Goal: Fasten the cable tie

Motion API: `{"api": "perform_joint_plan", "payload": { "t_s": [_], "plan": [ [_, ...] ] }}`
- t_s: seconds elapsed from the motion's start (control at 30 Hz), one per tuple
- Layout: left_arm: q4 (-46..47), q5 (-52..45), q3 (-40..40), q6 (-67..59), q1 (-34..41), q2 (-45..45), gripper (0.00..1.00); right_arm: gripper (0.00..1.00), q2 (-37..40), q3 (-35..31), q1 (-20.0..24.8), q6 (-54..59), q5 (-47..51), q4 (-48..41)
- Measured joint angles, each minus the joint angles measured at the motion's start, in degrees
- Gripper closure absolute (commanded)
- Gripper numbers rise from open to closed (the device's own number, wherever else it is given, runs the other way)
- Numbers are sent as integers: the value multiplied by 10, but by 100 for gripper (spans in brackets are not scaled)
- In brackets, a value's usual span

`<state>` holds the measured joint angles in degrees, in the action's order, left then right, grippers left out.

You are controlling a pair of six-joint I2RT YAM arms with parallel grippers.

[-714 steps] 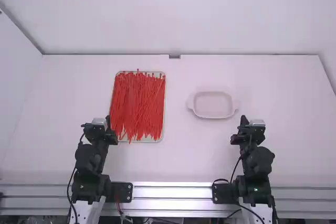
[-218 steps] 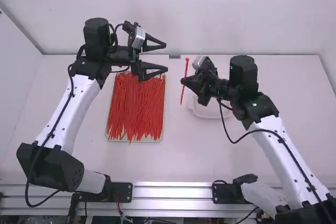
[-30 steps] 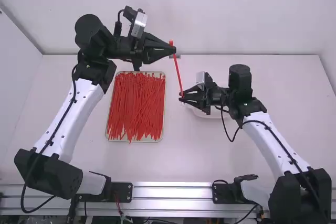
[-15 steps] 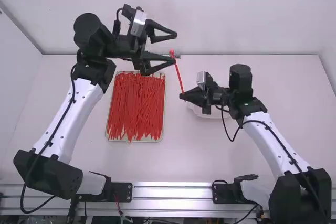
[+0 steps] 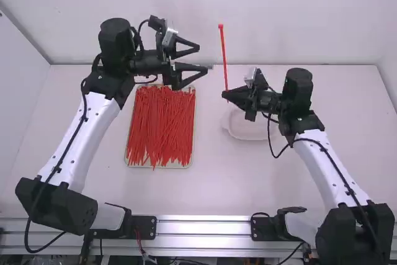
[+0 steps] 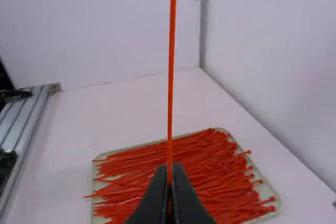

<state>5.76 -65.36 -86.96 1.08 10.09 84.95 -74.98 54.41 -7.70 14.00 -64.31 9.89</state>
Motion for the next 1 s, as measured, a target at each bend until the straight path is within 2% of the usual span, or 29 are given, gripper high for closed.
{"api": "perform_joint_plan", "payload": {
  "t_s": [0.43, 0.7, 1.0],
  "plan": [
    [76, 83, 0, -93, -1, 0, 1, 100, -15, 12, 9, -76, 319, 14],
    [90, 98, 0, -102, -1, 0, 1, 100, -106, 12, 60, -121, 416, 45],
    [90, 100, 0, -101, -1, 0, 1, 100, -156, 14, 88, -173, 538, 28]
  ]
}}
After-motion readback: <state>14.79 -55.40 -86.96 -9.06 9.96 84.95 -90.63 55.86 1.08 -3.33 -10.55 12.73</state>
